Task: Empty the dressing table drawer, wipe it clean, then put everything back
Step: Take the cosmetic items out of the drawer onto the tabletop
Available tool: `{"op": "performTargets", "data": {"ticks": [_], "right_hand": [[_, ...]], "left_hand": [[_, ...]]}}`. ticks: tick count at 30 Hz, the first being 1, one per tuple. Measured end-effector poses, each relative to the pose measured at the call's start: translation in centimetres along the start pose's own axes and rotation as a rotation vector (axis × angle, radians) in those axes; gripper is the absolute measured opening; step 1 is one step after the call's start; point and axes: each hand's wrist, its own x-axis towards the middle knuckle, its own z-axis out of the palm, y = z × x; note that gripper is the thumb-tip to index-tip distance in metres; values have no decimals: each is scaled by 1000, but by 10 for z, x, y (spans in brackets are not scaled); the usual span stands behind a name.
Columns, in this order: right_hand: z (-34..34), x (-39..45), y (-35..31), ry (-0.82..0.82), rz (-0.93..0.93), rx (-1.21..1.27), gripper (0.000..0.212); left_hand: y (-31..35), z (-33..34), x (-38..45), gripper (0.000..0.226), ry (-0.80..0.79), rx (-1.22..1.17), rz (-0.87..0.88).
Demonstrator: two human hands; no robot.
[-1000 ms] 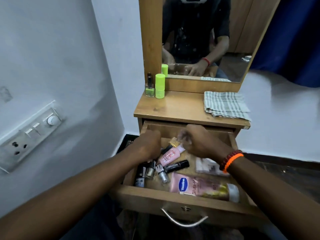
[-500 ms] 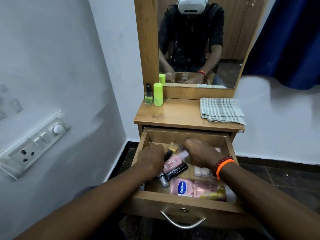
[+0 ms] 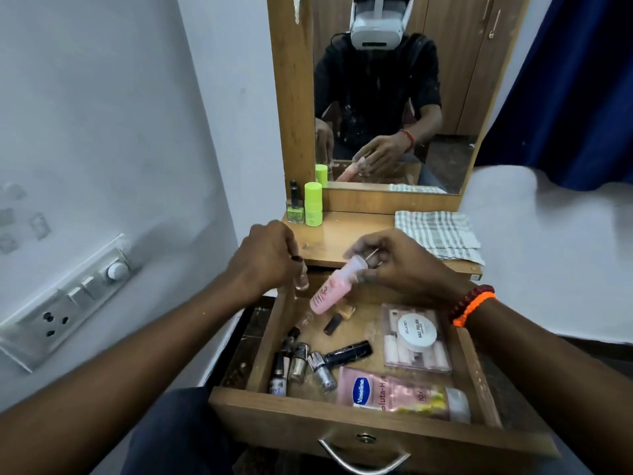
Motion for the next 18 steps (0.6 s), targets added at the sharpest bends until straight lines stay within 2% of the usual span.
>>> {"op": "performTargets", "data": {"ticks": [5,13,18], "right_hand": [[-18,43,-33,120,-48,51,34],[-15,115,-41,245,-117,-63,30],[0,137,-30,262,-124,-82,30]], "left_hand": [[1,-19,35,20,115,-86,19],[-18,2,89,45,187,-198,-32],[-23,8,106,44,189,-228,-7]]}}
